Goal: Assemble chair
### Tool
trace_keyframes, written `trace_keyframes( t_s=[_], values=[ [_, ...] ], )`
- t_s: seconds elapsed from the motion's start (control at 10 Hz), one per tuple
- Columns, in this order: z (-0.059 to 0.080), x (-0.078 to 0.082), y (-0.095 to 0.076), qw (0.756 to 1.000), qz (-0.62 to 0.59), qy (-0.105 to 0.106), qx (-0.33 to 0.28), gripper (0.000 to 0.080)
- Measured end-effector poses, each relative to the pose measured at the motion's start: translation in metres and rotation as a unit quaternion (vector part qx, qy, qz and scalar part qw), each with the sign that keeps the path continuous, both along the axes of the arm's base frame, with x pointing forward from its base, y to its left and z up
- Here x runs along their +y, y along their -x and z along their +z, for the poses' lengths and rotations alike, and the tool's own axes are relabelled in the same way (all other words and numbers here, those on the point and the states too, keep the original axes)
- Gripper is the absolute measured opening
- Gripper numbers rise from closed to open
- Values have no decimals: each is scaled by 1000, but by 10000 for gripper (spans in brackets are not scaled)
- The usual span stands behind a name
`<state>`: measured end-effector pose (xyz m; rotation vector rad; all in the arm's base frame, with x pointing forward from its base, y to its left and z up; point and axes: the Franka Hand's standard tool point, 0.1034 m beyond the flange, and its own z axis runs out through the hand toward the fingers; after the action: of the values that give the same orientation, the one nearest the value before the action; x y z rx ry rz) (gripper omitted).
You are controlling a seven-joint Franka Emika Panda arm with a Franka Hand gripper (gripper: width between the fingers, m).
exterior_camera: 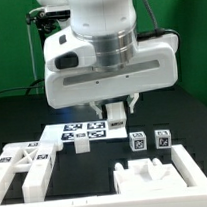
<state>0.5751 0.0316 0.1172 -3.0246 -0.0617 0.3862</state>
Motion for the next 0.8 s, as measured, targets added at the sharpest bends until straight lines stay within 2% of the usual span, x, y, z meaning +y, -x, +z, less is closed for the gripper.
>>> trace_keyframes(
  t_s=[0.2,0.3,0.4,0.8],
  values=[
    [11,15,-11,999,19,-3,-50,287],
    [16,23,-27,995,22,-2,-102,287],
    [18,33,-37,988,28,-2,-152,287],
    [13,30,-43,957,21,7,-290,287]
  ],
)
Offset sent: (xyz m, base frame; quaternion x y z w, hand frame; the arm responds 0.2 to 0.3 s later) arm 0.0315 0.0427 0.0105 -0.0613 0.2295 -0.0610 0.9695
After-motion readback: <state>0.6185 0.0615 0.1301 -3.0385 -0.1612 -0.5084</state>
